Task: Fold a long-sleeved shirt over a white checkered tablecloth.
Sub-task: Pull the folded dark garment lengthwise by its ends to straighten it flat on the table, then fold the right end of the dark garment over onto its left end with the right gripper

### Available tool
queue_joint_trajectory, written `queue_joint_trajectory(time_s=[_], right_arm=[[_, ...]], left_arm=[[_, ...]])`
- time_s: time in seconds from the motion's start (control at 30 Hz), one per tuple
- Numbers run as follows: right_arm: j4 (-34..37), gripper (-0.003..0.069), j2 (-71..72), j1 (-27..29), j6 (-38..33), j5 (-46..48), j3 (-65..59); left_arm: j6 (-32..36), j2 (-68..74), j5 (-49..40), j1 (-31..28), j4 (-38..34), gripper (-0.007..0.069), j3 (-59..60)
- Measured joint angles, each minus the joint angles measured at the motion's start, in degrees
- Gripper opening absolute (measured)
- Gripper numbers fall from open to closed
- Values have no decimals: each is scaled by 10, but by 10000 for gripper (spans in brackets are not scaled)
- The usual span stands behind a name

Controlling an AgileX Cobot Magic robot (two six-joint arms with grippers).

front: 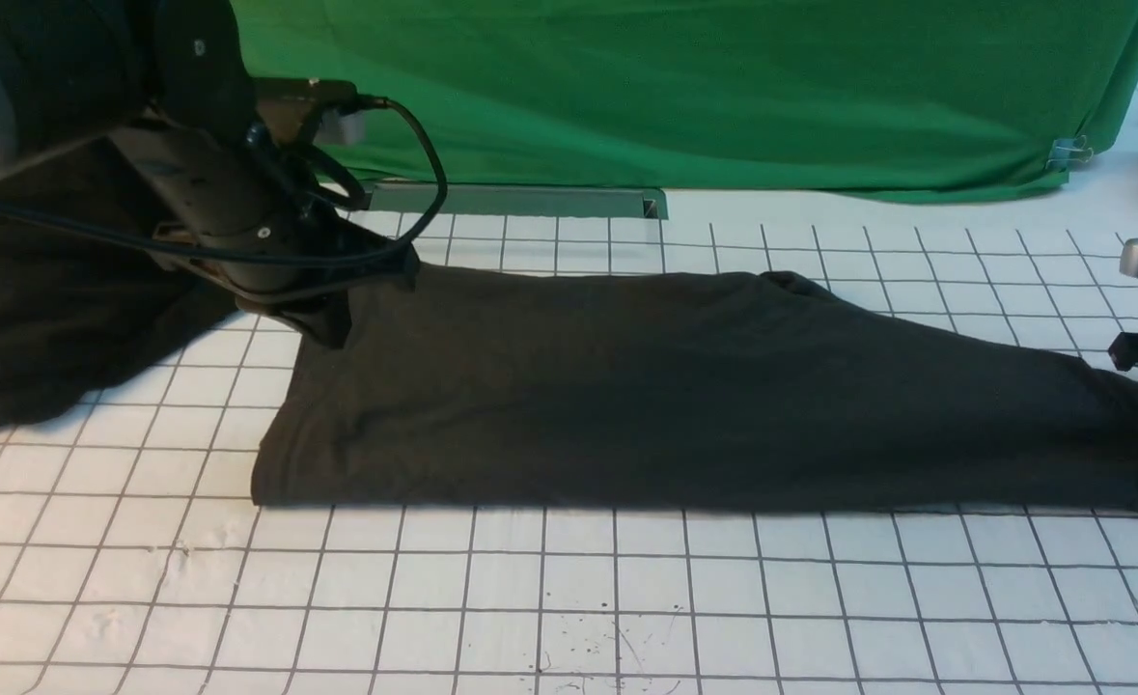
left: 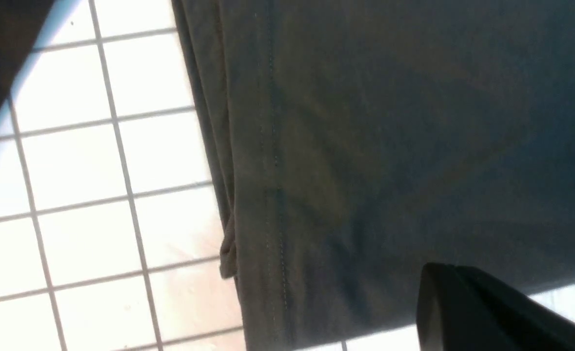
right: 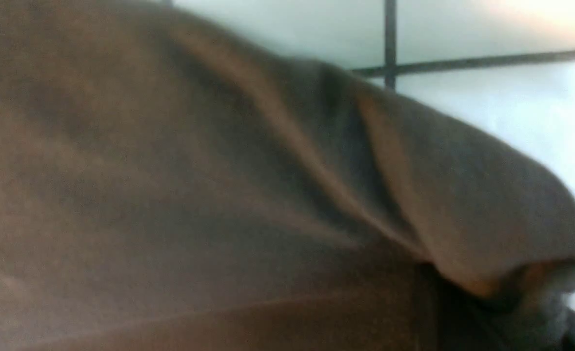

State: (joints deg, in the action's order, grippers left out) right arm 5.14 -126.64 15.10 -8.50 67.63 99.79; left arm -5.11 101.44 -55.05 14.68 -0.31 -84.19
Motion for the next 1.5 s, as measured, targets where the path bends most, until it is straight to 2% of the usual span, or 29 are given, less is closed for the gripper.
queue_joint_trajectory(time_s=[0.23, 0.47, 0.67, 0.97, 1.13, 1.27, 1.5], right_arm=[[-83, 31, 58, 27, 39, 18, 35], [-95, 31, 113, 1, 45, 21, 49], [-56, 31, 175, -103, 45, 22, 69], [25, 31, 175, -275, 65, 14, 121], [81, 31, 140, -376, 85, -27, 157], [105, 31, 105, -430, 95, -63, 167], [164, 31, 34, -494, 103, -149, 168]], left_arm=[[6, -2, -20, 0, 3, 0, 0], [6, -15, -9, 0, 3, 0, 0], [6, -18, -7, 0, 3, 0, 0], [6, -18, -2, -7, 15, 0, 0], [0, -28, -2, -72, -7, 0, 0], [9, -35, -14, -112, -23, 0, 0], [24, -40, -23, -131, -43, 0, 0]])
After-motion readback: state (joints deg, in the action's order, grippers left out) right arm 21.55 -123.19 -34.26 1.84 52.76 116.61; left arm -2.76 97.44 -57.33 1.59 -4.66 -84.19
